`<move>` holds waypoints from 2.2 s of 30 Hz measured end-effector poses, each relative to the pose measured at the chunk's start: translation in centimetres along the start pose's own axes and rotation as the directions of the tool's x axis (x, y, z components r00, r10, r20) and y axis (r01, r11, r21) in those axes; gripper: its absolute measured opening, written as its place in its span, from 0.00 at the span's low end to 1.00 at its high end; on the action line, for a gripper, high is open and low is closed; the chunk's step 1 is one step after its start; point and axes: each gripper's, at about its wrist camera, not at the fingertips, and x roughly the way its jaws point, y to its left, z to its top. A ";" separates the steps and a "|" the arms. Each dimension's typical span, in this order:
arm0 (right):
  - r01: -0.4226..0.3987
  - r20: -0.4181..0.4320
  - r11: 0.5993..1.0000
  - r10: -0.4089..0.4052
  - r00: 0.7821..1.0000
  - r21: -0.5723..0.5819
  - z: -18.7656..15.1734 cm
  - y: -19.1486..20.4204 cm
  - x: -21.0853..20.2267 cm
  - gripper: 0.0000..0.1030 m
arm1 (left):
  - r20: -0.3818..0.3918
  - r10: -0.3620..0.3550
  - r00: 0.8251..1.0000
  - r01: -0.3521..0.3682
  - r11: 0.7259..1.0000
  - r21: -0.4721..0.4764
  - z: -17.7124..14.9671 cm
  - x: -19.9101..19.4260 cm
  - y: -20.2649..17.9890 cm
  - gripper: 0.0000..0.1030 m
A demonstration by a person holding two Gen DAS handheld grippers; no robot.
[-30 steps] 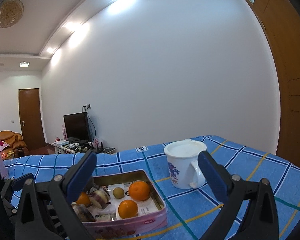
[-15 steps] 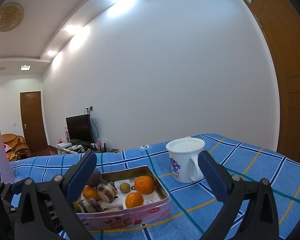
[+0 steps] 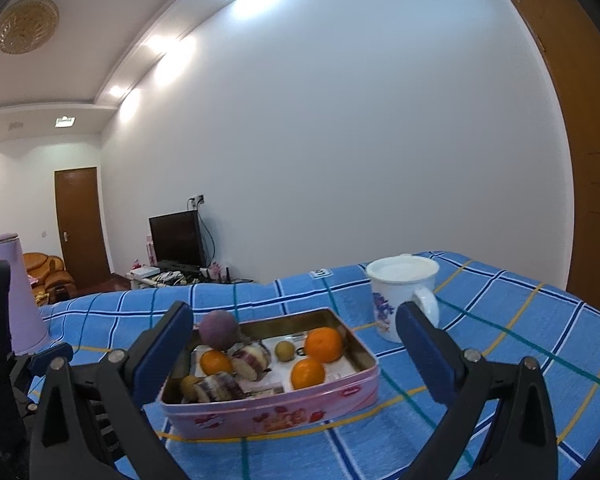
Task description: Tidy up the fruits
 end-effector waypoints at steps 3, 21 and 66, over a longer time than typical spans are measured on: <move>-0.015 -0.018 1.000 0.015 1.000 -0.005 -0.2 0.9 0.3 1.00 | -0.008 0.008 1.000 -0.008 1.000 0.005 0.0 0.1 0.7 0.84; -0.120 -0.118 0.993 0.119 0.986 -0.006 -1.2 7.9 3.2 1.00 | -0.120 0.129 0.984 -0.126 0.991 0.033 -0.1 4.0 8.6 0.84; -0.122 -0.187 0.988 0.101 0.977 -0.100 -1.6 10.3 4.8 1.00 | -0.234 0.022 0.972 -0.045 0.995 -0.095 1.5 9.9 15.7 0.43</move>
